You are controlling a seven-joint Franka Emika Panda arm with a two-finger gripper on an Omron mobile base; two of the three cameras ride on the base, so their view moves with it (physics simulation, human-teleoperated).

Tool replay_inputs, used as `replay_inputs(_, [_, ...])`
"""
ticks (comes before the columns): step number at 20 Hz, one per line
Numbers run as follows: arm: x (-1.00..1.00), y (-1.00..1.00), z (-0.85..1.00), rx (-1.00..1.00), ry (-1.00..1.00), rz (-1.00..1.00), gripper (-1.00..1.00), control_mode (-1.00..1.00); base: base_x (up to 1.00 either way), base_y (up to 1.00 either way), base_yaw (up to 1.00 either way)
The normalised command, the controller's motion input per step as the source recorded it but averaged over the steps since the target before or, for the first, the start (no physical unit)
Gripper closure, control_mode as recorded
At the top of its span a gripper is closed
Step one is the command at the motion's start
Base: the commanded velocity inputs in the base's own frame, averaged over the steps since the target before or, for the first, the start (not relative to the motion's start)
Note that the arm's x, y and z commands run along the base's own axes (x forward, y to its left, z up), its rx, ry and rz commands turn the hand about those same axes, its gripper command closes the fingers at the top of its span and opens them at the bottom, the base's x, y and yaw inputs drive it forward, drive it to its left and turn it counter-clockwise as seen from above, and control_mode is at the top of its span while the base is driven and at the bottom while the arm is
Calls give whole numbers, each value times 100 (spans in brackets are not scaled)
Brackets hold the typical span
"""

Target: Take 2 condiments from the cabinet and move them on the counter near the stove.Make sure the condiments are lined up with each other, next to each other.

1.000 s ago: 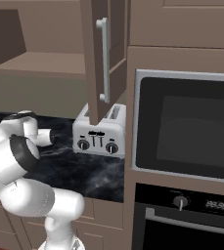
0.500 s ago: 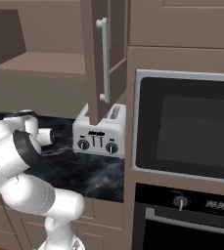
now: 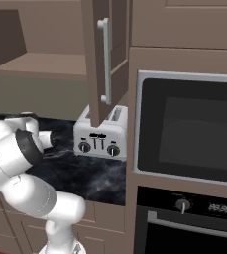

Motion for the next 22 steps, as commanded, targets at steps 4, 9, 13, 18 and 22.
replay_inputs(4, [2, 3, -5, 0, 0, 0, 100, -100, 0, 0, 0])
replay_inputs(9, [4, 4, -6, 0, 0, 0, 100, -100, 0, 0, 0])
replay_inputs(13, [8, 5, -3, 0, 0, 0, 100, -100, 0, 0, 0])
replay_inputs(18, [10, 6, -3, 0, 0, 0, 100, -100, 0, 0, 0])
replay_inputs(22, [13, 6, -5, 0, 0, 0, 100, -100, 0, 0, 0])
